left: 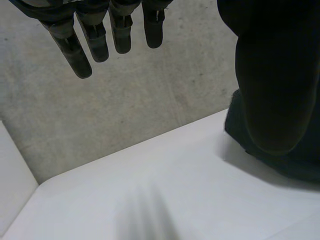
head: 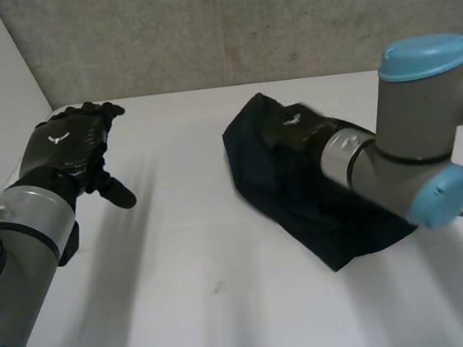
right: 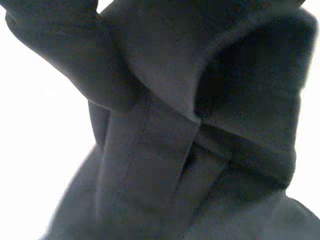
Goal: Fold the shorts.
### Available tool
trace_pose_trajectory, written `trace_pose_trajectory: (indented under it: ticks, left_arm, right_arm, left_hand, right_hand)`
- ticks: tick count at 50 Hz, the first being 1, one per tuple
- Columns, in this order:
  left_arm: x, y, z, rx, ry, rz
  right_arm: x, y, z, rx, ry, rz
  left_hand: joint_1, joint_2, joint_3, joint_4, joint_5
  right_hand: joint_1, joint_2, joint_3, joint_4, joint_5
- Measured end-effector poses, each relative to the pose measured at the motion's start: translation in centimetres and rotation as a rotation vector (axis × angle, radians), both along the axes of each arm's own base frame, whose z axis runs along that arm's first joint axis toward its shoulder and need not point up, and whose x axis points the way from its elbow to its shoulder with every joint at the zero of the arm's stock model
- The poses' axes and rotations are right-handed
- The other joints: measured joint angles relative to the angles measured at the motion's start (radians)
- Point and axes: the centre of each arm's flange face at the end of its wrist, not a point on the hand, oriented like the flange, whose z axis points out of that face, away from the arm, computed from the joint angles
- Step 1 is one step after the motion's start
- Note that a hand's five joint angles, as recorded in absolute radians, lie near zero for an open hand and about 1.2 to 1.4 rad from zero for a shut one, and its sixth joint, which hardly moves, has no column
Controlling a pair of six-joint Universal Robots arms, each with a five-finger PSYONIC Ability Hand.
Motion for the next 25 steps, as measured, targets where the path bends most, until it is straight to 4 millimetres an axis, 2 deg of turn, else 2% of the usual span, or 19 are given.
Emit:
trace_pose_trajectory:
  ticks: [4,5,6,8,9,10,11,12,13,14,16,18,24,25]
  left_arm:
    - [0.6,-0.7,0.1,-0.008,0.005,0.029]
    - [0.6,-0.7,0.1,-0.008,0.005,0.029]
    - [0.8,-0.9,0.2,-0.011,0.007,0.037]
    - [1.3,-1.5,0.2,-0.016,0.013,0.058]
    - [1.4,-1.6,0.3,-0.017,0.015,0.064]
    - [1.7,-1.9,0.3,-0.018,0.018,0.075]
    - [1.8,-2.0,0.3,-0.018,0.019,0.079]
    - [1.8,-2.1,0.3,-0.017,0.019,0.081]
    - [1.9,-2.2,0.2,-0.016,0.020,0.085]
    - [2.0,-2.2,0.2,-0.013,0.020,0.088]
    - [2.1,-2.3,0.0,-0.006,0.019,0.092]
    - [2.1,-2.3,-0.2,0.001,0.016,0.093]
    - [2.2,-2.1,-0.9,0.035,0.003,0.092]
    - [2.2,-2.1,-0.9,0.035,0.003,0.092]
  right_arm:
    - [1.2,7.3,1.0,0.030,0.008,0.204]
    - [1.2,7.3,1.0,0.030,0.008,0.204]
    - [1.3,8.4,1.0,0.034,0.012,0.232]
    - [1.6,12.6,0.7,0.055,0.033,0.333]
    - [1.7,13.6,0.6,0.060,0.039,0.357]
    - [1.8,15.6,0.2,0.074,0.054,0.404]
    - [1.8,16.3,0.0,0.079,0.060,0.419]
    - [1.8,16.6,0.0,0.082,0.063,0.425]
    - [1.8,17.0,-0.1,0.086,0.068,0.434]
    - [1.8,17.4,-0.2,0.089,0.073,0.440]
    - [1.8,17.4,-0.1,0.086,0.076,0.430]
    - [1.7,16.7,0.2,0.074,0.072,0.403]
    - [0.3,12.4,2.2,0.022,0.054,0.243]
    - [0.3,12.4,2.2,0.022,0.054,0.243]
  left_hand:
    - [0.000,0.000,0.000,0.000,0.000]
    - [0.000,0.000,0.000,0.000,0.000]
    - [0.000,0.000,0.000,0.000,0.000]
    - [0.000,0.000,0.000,0.000,0.000]
    - [0.000,0.000,0.000,0.000,0.000]
    - [0.000,0.000,0.000,0.000,0.000]
    - [0.000,0.000,0.000,0.000,0.000]
    - [0.000,0.000,0.000,0.000,0.000]
    - [0.000,0.000,0.000,0.000,0.000]
    - [0.000,0.000,0.000,0.000,0.000]
    - [0.000,0.000,0.000,0.000,0.000]
    - [0.000,0.000,0.000,0.000,0.000]
    - [0.000,0.000,0.000,0.000,0.000]
    - [0.000,0.000,0.000,0.000,0.000]
  right_hand:
    - [0.000,0.000,0.002,0.001,0.000]
    - [0.000,0.000,0.002,0.001,0.000]
    - [0.000,0.000,0.002,0.001,0.000]
    - [0.000,0.000,0.004,0.001,0.000]
    - [0.000,-0.005,-0.004,-0.010,-0.002]
    - [-0.037,-0.056,-0.048,-0.056,-0.037]
    - [-0.163,-0.194,-0.197,-0.206,-0.175]
    - [-0.163,-0.194,-0.197,-0.206,-0.175]
    - [-0.419,-0.521,-0.517,-0.507,-0.468]
    - [-0.590,-0.720,-0.714,-0.706,-0.668]
    - [-0.764,-0.927,-0.925,-0.935,-0.896]
    - [-0.778,-0.944,-0.952,-0.952,-0.915]
    - [-0.779,-0.950,-0.965,-0.953,-0.919]
    - [-0.779,-0.950,-0.965,-0.953,-0.919]
